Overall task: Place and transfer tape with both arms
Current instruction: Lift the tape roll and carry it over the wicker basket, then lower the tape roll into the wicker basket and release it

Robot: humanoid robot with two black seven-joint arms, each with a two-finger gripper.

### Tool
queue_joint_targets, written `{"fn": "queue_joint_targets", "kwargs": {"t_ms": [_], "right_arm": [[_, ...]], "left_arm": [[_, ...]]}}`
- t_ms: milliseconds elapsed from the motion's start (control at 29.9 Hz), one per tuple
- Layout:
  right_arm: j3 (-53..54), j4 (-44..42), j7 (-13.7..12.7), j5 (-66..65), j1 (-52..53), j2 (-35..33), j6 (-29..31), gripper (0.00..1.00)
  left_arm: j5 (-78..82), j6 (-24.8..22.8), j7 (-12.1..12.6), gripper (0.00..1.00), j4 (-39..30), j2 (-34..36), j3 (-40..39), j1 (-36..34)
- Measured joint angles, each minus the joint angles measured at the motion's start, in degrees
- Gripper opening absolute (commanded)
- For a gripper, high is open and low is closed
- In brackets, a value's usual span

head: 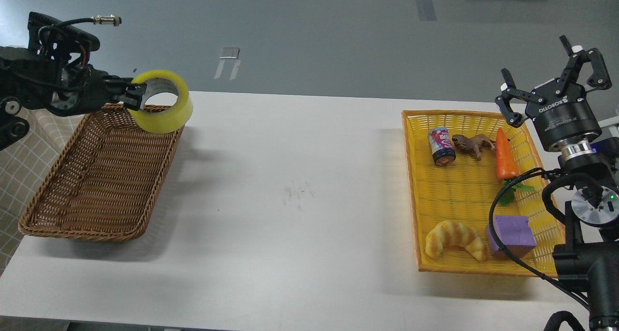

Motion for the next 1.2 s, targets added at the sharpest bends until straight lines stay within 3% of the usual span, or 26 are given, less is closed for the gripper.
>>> {"fn": "queue_joint_targets", "kwargs": {"t_ms": [167,568,1203], "right_arm": [[-0.01,0.00,0.00,0.00,0.00,0.03,0.00,1.00],[0.00,-0.03,-0.04,0.00,0.00,0.06,0.00,1.00],[0.08,-0.01,-0.02,0.00,-0.45,-0.06,0.00,1.00]], "left_arm": [[-0.01,0.25,-1.00,0.00,0.29,1.93,0.08,3.37],[-0.16,5.76,-2.54,0.00,2.75,4.31,0.09,11.40],[-0.93,11.46,-5.40,0.00,8.60,3.46,0.07,16.97]]}}
